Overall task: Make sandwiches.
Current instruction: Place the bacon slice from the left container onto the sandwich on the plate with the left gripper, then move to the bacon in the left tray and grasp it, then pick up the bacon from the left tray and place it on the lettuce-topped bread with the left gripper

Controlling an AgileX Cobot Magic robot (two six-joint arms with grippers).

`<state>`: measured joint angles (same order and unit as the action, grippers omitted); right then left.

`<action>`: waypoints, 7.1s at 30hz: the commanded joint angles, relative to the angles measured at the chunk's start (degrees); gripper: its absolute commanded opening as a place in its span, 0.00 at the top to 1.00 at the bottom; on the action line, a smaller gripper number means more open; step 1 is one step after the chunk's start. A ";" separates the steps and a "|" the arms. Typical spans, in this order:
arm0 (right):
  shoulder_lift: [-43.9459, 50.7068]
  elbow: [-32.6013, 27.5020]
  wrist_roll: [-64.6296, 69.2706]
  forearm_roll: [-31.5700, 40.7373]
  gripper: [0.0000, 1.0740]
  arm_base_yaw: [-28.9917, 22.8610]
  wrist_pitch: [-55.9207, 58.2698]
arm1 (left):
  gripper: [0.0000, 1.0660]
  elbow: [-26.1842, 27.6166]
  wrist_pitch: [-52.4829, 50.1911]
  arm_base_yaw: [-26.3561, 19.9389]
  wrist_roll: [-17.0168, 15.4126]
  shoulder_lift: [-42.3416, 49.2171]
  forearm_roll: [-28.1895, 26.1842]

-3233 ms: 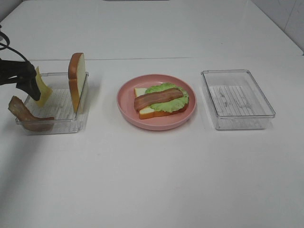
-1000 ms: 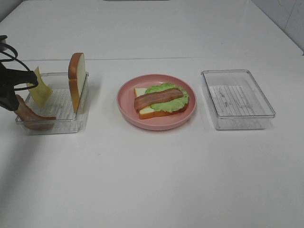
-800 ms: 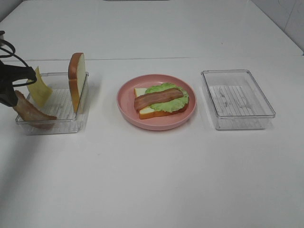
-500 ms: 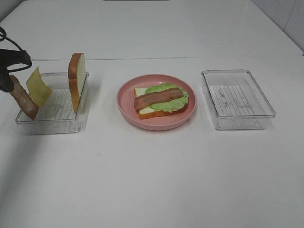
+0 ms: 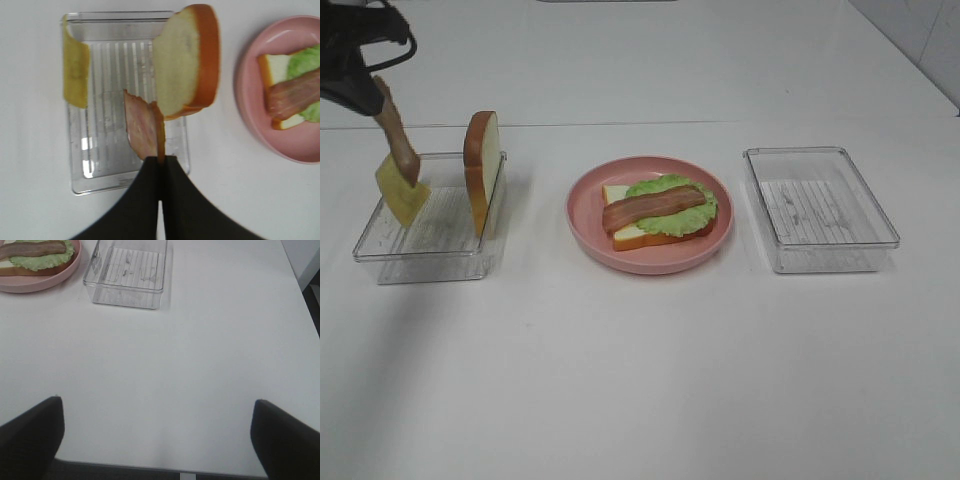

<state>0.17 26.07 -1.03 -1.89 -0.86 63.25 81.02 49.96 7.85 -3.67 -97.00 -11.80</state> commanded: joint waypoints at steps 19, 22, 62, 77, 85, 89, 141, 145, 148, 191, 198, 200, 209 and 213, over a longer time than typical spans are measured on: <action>2.06 -0.11 -0.52 0.11 0.08 0.34 -0.17 | 1.00 13.18 -5.84 15.13 2.35 -4.98 -13.92; 2.06 -0.11 -0.52 0.11 0.08 0.34 -0.17 | 1.00 13.18 -8.19 16.56 4.35 -7.85 -17.59; 2.01 -0.11 -0.52 0.11 0.08 0.34 -0.17 | 1.00 30.54 -1.32 17.65 6.30 -37.93 -20.00; 2.01 -0.11 -0.52 0.11 0.08 0.34 -0.17 | 0.88 30.54 -5.21 19.08 6.47 -37.93 -13.12; 2.06 -0.11 -0.46 0.11 0.08 0.34 -0.17 | 0.04 30.54 -4.98 19.08 6.65 -37.13 -12.38; 2.06 -0.11 -0.46 0.11 0.08 0.34 -0.17 | 0.05 32.03 -3.09 19.08 6.76 -35.35 -11.34; 1.95 -0.11 -0.29 0.17 0.08 0.34 -0.17 | 0.05 18.96 19.31 -2.86 3.67 -13.29 7.68; 1.95 -0.11 -0.29 0.17 0.08 0.34 -0.17 | 0.05 18.16 17.59 -4.64 3.67 -13.92 7.10; 1.95 -0.11 -0.29 0.17 0.08 0.34 -0.17 | 0.05 18.16 16.50 -6.02 1.83 -15.41 6.82; 1.95 -0.11 -0.29 0.17 0.08 0.34 -0.17 | 0.20 27.56 9.85 -6.59 -5.44 -34.89 5.90; 1.95 -0.11 -0.29 0.17 0.08 0.34 -0.17 | 0.49 27.56 9.74 -6.59 -8.77 -35.07 8.08; 1.95 -0.11 -0.29 0.17 0.08 0.34 -0.17 | 0.75 27.56 9.74 -6.59 -8.82 -35.12 8.42; 1.95 -0.11 -0.29 0.17 0.08 0.34 -0.17 | 1.00 27.56 9.74 -6.59 -8.02 -35.01 8.42; 1.95 -0.11 -0.29 0.17 0.08 0.34 -0.17 | 1.00 27.56 9.85 -6.59 -8.02 -34.43 8.42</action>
<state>0.17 26.07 -0.97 -1.89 -0.86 63.25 108.40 59.76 1.32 -11.80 -131.89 -3.44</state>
